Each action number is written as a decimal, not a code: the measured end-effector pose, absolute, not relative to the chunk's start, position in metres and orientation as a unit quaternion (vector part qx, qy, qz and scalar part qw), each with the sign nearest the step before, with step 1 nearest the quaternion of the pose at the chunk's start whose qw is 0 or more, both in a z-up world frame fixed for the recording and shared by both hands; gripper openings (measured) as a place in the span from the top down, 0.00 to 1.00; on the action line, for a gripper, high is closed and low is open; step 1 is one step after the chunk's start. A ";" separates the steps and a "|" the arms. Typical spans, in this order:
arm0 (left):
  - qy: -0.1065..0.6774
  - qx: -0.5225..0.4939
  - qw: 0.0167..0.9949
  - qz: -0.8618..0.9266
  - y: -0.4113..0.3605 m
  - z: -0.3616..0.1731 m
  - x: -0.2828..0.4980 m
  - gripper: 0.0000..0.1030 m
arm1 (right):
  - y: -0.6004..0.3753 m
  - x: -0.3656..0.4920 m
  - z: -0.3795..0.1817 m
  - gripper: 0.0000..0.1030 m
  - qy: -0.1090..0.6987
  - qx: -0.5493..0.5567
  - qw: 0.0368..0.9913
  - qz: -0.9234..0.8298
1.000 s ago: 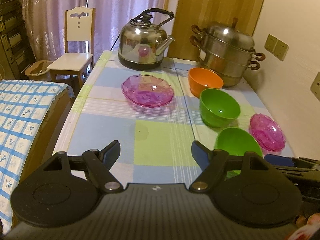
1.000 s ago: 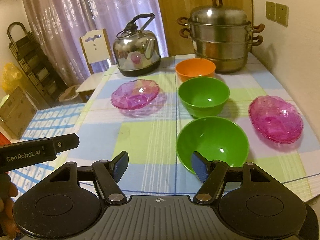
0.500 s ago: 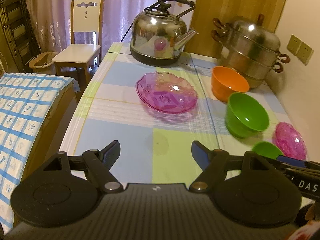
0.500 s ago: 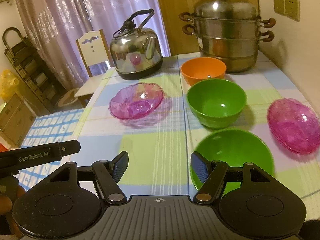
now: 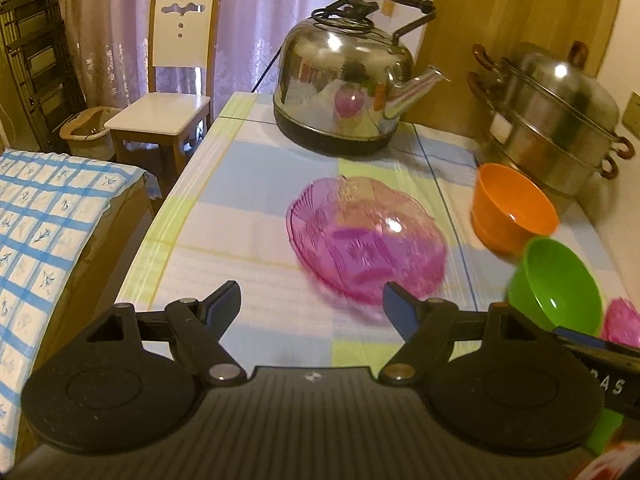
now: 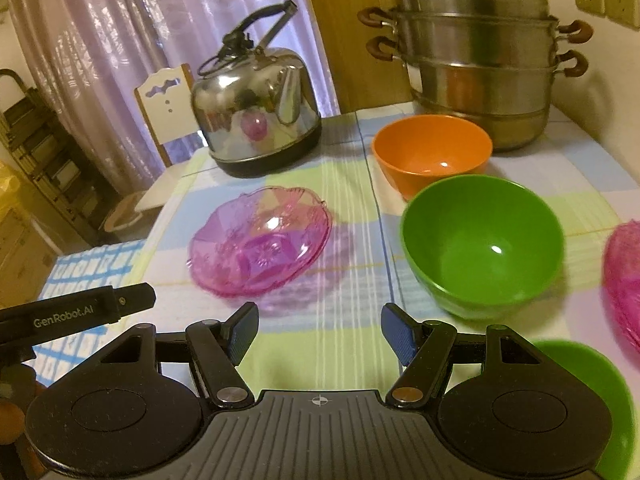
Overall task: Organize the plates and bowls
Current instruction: 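Close both grippers on the rim of the pink plate near the kettle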
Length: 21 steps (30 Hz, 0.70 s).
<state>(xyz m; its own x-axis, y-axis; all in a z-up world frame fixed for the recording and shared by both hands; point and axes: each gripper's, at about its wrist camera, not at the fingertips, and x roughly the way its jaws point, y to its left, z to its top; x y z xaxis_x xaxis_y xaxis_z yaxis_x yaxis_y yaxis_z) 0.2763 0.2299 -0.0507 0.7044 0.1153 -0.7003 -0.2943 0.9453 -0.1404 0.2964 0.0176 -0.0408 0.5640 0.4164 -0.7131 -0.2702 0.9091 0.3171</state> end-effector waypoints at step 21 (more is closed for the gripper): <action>0.360 -0.127 0.918 0.109 0.268 -0.112 0.370 0.59 | 0.068 0.389 -0.096 0.55 0.415 0.050 0.890 0.185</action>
